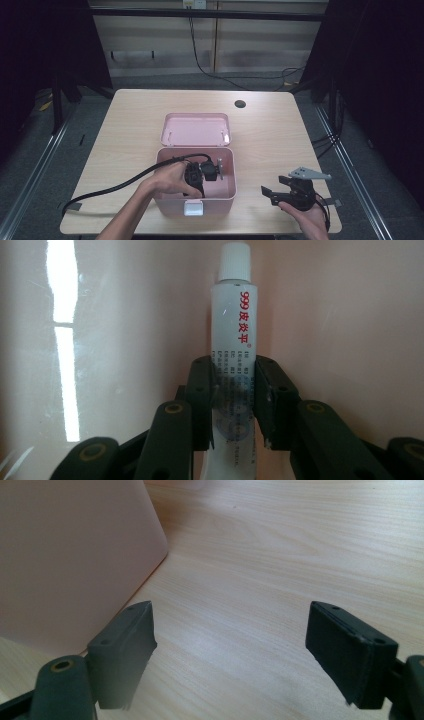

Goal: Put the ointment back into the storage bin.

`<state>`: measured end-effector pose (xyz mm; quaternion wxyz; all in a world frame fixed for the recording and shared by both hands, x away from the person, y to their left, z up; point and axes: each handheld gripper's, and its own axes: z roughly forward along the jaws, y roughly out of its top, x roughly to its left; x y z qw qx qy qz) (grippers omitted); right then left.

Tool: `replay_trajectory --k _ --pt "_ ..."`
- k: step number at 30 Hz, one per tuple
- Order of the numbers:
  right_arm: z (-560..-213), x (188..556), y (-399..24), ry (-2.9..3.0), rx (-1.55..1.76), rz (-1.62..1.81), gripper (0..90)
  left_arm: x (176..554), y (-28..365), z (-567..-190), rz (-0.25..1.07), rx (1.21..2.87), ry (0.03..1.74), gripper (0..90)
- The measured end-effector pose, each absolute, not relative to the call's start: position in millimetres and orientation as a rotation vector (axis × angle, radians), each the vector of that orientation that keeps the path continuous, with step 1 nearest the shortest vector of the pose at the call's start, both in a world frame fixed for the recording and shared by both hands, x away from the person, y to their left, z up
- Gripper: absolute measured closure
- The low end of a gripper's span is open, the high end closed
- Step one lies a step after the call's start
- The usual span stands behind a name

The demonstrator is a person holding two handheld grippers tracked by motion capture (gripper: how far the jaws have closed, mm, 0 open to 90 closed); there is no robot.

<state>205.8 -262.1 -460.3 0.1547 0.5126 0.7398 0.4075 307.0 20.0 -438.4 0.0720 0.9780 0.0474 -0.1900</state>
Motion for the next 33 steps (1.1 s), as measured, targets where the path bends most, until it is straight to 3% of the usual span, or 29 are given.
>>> replay_trajectory --k 33 --pt "-460 205 -263 2.116 1.476 1.156 19.2 309 17 -455 -0.574 3.025 0.137 70.0"
